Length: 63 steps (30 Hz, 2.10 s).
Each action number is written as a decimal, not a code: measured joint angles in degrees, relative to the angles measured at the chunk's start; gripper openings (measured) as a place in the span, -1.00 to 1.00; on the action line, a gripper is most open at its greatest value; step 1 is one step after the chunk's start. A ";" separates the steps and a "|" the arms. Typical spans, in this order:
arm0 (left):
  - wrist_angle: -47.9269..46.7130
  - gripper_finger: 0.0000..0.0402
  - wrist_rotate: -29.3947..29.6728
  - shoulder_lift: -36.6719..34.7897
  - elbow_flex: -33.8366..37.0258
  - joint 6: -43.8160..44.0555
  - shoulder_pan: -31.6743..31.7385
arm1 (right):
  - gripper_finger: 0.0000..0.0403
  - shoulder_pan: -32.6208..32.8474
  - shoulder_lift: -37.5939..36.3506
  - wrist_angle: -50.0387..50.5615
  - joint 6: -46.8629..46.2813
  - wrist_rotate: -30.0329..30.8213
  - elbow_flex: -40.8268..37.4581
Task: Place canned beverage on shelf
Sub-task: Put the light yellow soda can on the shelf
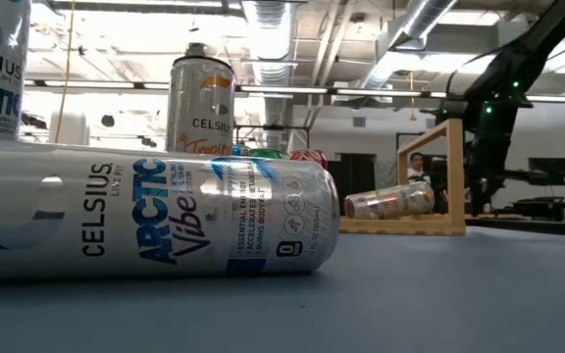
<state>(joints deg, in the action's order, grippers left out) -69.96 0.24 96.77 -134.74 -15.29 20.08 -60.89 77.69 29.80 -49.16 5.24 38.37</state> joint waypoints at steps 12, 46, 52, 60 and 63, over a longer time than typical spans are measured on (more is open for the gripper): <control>0.00 0.47 -0.06 0.00 0.00 0.14 0.00 | -1.00 0.42 3.91 -3.04 -5.75 -1.13 -0.07; -0.01 0.47 -0.10 0.00 0.00 -0.44 0.00 | -1.00 -5.33 4.06 -29.22 -9.41 -33.84 -10.56; -0.01 0.47 -0.11 0.00 0.00 0.08 -0.01 | -1.00 -5.65 4.05 -29.20 -8.43 -35.97 -10.58; 0.03 0.47 -0.11 0.00 0.00 0.83 0.00 | -1.00 -5.97 1.39 -30.31 -9.71 -38.11 -10.67; 0.10 0.47 -0.12 0.00 -0.02 1.01 0.00 | -1.00 -5.50 1.08 -30.29 -9.57 -37.55 -10.67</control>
<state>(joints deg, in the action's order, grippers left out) -69.87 0.12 96.77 -134.76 -14.28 20.08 -66.39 78.77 -0.49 -58.72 -32.32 27.70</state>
